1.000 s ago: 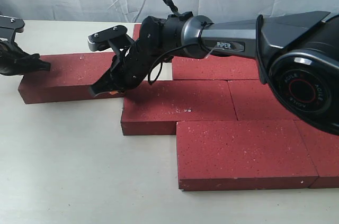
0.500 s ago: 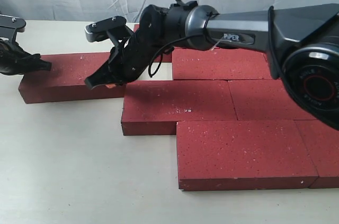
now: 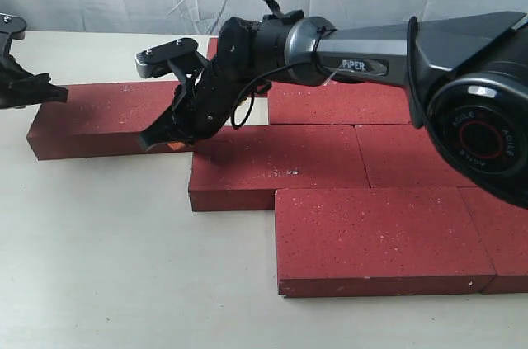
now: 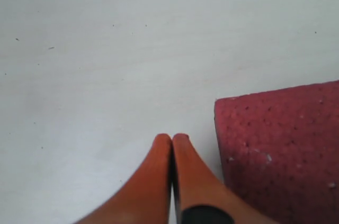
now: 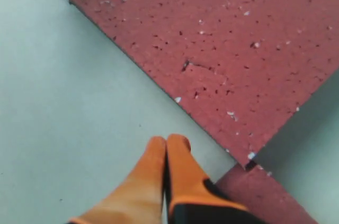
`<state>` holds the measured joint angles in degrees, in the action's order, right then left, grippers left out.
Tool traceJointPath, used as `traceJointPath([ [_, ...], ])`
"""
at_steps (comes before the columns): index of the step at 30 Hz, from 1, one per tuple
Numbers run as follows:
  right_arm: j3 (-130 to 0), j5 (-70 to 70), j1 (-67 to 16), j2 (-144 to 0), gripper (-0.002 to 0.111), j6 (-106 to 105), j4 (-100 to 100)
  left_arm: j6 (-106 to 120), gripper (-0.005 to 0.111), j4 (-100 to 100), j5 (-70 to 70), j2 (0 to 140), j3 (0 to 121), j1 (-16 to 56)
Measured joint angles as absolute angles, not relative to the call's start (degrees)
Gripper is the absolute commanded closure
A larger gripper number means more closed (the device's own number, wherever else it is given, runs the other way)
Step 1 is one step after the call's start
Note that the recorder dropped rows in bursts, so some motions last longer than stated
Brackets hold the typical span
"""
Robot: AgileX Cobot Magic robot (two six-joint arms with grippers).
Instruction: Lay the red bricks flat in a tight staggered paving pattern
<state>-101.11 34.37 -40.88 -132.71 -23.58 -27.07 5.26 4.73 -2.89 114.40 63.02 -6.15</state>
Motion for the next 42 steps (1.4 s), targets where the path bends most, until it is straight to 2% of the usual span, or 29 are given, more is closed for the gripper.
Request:
traceJointPath([
  [21, -101.1, 30.3, -40.9, -133.7, 0.109, -23.5, -27.5, 5.3, 0.107, 3.4, 0.5, 119.1, 63.0, -6.2],
  [35, -101.1, 28.3, -40.9, -133.7, 0.109, -23.5, -27.4, 5.2, 0.107, 2.8, 5.4, 119.2, 63.0, -2.3],
  [42, -101.1, 28.7, -39.6, -127.6, 0.109, -17.6, -24.3, 4.2, 0.107, 2.7, 8.7, 119.2, 63.0, -1.9],
])
